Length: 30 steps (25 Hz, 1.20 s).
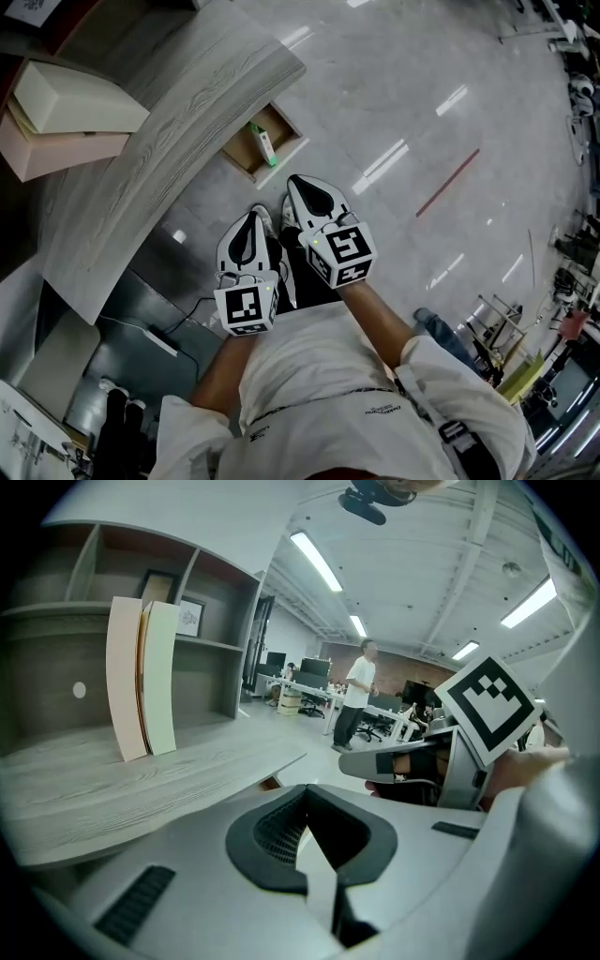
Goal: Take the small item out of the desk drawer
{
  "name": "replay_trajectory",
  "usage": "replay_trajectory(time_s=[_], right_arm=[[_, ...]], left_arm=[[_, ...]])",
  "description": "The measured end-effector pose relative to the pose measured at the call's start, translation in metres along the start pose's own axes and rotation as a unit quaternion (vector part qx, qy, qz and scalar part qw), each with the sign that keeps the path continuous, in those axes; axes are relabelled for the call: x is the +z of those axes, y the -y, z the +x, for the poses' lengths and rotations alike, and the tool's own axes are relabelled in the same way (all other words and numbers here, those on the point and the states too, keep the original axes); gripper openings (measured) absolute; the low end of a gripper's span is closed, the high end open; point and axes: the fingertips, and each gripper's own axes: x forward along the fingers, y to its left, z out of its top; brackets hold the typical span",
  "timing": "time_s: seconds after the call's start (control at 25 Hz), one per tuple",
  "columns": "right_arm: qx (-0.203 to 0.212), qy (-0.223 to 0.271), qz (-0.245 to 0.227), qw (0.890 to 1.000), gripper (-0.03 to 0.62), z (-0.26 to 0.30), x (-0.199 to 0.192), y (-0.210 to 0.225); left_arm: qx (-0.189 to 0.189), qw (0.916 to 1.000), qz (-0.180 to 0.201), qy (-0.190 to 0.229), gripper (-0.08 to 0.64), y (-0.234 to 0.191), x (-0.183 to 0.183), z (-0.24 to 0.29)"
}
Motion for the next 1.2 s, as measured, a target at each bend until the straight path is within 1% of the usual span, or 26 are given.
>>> replay_trajectory(time_s=[0.28, 0.72, 1.08, 1.2], right_arm=[[0.003, -0.010, 0.000, 1.000, 0.032, 0.018, -0.023, 0.009], [0.003, -0.040, 0.014, 0.999, 0.032, 0.053, -0.061, 0.028], [0.006, -0.060, 0.022, 0.998, 0.034, 0.082, -0.078, 0.038], [0.010, -0.067, 0.026, 0.997, 0.046, 0.094, -0.081, 0.042]], left_arm=[[0.000, 1.0000, 0.000, 0.003, 0.015, 0.000, -0.016, 0.011], [0.020, 0.9991, -0.036, -0.008, 0.015, -0.014, -0.048, 0.034], [0.035, 0.9982, -0.047, -0.013, 0.015, -0.027, -0.063, 0.047], [0.036, 0.9979, -0.051, -0.017, 0.015, -0.029, -0.065, 0.053]])
